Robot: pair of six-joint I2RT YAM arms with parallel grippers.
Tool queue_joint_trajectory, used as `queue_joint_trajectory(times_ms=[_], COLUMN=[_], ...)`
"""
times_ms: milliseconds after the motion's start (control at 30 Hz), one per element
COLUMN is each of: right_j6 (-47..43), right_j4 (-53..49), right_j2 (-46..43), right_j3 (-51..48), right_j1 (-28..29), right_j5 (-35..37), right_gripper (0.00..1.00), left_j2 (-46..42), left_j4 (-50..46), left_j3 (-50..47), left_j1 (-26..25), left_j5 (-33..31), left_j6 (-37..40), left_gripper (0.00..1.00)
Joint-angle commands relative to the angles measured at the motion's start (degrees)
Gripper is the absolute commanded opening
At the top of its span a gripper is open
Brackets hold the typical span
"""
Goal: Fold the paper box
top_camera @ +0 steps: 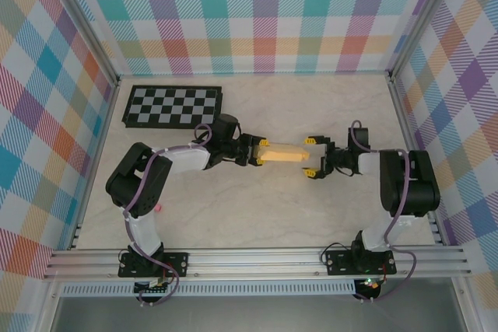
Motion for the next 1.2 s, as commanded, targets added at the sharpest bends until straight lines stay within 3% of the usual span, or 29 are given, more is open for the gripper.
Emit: queue_joint_trajectory(times_ms=[0, 200, 400, 467, 500, 633, 733, 800, 900, 1000, 1100, 1167], right_j6=[10.8, 15.0, 12.2, 9.9, 8.9, 5.0, 1.7, -1.2, -5.7, -8.5, -4.2, 0.9], right_j4=[9.1, 11.6, 5.2, 0.1, -2.0, -13.9, -28.1, -36.9, -46.6, -54.3, -58.1, -57.4], right_j2=[3.1, 4.9, 1.7, -0.6, -1.7, -7.6, -12.6, -15.2, -16.6, -17.4, -18.5, -19.8], right_j3=[-0.6, 0.6, 1.3, 2.2, 2.6, 3.9, 5.8, 7.7, 10.1, 12.0, 11.8, 10.5], right_j1=[2.1, 4.7, 4.7, 4.9, 4.9, 5.0, 5.4, 5.4, 5.5, 7.8, 11.2, 13.0], right_j5=[-2.3, -2.0, -0.4, 0.5, 0.9, 4.1, 8.3, 11.4, 13.5, 16.0, 18.3, 20.4], right_gripper=[0.86, 0.8, 0.52, 0.48, 0.46, 0.42, 0.4, 0.39, 0.39, 0.39, 0.36, 0.35], left_j2=[-1.7, -1.4, -2.1, -2.3, -2.4, -2.7, -4.1, -6.2, -10.8, -16.6, -23.2, -27.2], left_j4=[-0.4, 1.2, 2.1, 2.0, 2.0, 1.8, 0.0, -2.4, -7.7, -15.6, -24.8, -34.8], left_j3=[0.1, 0.6, 0.0, 0.0, -0.1, -0.7, -2.0, -3.0, -5.2, -7.2, -7.1, -4.5], left_j1=[-0.8, -1.3, -1.3, -1.2, -1.2, -0.8, 0.4, 1.8, 5.1, 9.7, 13.8, 14.4], left_j5=[0.2, 0.0, -0.2, -0.1, -0.1, -0.2, -0.4, -0.6, -1.0, -2.8, -6.1, -12.2], left_j6=[-1.1, -1.9, -2.8, -2.8, -2.8, -2.6, -0.7, 2.3, 9.1, 20.3, 34.2, 46.5], left_gripper=[0.25, 0.26, 0.26, 0.28, 0.31, 0.74, 0.95, 1.0, 1.0, 1.0, 1.0, 1.0])
